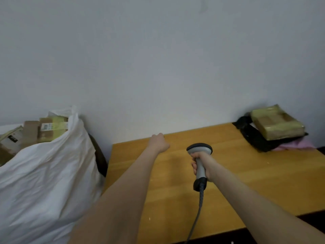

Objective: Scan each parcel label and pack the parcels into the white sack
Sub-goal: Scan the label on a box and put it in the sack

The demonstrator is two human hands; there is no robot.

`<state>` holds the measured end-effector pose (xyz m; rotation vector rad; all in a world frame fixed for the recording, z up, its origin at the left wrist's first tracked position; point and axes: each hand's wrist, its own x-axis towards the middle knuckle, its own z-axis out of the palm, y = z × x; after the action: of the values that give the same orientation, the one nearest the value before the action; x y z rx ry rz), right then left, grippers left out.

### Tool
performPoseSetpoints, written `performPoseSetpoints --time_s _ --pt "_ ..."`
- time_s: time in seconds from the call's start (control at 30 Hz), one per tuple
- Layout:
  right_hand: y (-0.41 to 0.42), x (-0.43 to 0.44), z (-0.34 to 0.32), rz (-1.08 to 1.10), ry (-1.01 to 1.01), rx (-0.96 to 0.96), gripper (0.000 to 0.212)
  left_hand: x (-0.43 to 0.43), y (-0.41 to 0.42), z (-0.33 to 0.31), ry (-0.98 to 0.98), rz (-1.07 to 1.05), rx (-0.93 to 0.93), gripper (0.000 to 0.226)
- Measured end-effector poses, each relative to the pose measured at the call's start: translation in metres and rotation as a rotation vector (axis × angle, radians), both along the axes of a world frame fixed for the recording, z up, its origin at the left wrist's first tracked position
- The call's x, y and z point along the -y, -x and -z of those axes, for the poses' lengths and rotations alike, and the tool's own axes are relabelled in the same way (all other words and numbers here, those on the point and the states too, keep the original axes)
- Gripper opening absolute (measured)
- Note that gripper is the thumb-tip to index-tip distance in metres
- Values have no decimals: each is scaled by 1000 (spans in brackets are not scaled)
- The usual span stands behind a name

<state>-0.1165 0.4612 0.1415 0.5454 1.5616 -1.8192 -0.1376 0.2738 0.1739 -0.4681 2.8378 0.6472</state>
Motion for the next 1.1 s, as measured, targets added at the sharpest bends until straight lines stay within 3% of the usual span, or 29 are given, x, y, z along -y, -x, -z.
performPoseSetpoints --time_s 0.1,0.47,0.67,0.9,1.1 --pt "22 -82 5 133 -63 -65 9 -86 29 10 -11 84 -36 55" --pt "92 -304 11 446 -131 -90 7 -332 119 49 -126 291 19 59" --pt "146 -372 19 589 -158 -86 10 -394 182 83 -216 289 57 60" --pt "267 -429 51 730 -295 -89 17 -442 298 134 -479 140 116 71" --pt "351 -451 90 661 -456 -122 26 -453 371 175 -654 -69 179 78"
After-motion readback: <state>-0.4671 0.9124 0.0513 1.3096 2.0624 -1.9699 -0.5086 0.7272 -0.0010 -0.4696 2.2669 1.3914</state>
